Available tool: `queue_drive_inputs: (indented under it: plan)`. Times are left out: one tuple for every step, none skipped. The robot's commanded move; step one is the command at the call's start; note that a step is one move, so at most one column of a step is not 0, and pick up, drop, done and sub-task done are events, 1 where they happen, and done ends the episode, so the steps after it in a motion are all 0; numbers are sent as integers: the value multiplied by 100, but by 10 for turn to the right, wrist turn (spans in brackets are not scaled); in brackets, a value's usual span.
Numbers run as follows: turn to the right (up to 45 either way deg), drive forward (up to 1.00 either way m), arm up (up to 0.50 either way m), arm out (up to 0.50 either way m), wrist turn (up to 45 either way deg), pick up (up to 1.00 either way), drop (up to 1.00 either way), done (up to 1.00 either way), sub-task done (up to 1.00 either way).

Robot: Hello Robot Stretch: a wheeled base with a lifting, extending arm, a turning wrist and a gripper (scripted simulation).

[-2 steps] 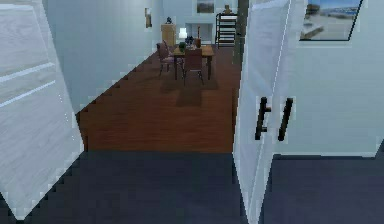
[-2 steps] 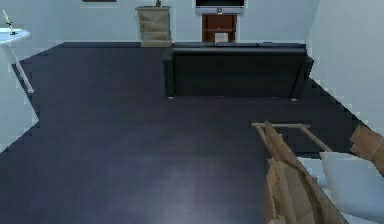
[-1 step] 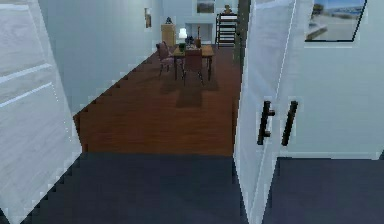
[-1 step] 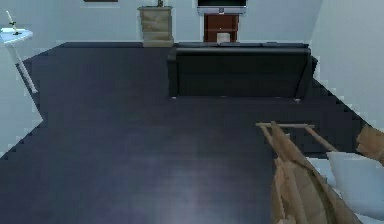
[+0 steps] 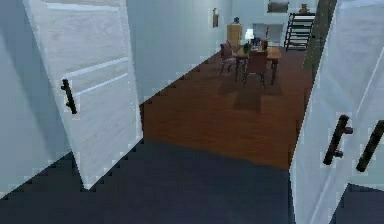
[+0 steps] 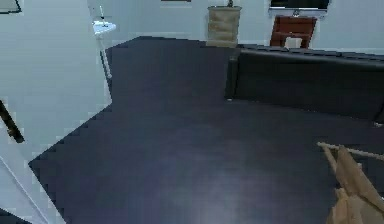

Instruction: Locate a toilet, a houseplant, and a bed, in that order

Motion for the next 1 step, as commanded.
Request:
queue_drive_inputs:
  plan:
    - [0, 70, 0, 0, 0, 0, 0, 0, 0]
